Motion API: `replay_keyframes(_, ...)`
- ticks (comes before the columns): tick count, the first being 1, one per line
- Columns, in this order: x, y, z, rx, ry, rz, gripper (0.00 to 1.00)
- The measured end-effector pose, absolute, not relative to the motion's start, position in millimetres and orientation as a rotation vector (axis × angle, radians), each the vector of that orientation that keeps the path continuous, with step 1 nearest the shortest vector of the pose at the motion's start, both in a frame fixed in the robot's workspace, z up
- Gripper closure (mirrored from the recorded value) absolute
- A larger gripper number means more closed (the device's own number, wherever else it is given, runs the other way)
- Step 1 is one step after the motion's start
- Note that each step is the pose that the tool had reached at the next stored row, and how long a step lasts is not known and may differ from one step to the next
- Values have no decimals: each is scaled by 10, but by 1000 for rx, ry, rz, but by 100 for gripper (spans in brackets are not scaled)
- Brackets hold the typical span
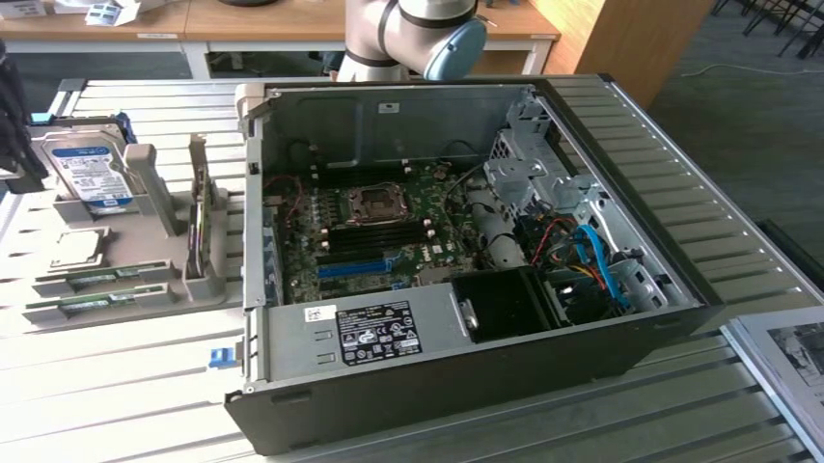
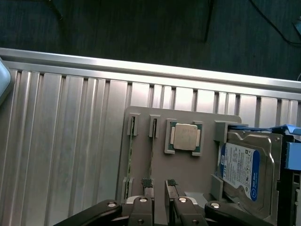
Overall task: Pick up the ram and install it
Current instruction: 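Pick up the ram and move it above insertion slot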
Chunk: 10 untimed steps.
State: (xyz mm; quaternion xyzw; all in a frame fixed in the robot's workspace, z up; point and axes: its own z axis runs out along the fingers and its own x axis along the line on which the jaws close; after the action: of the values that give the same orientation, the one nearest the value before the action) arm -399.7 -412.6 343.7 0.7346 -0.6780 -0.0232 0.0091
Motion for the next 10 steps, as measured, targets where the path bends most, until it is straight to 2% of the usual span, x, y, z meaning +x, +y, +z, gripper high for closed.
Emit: replay_keyframes(10, -3997, -4127, 3255, 2295, -2118, -73, 76)
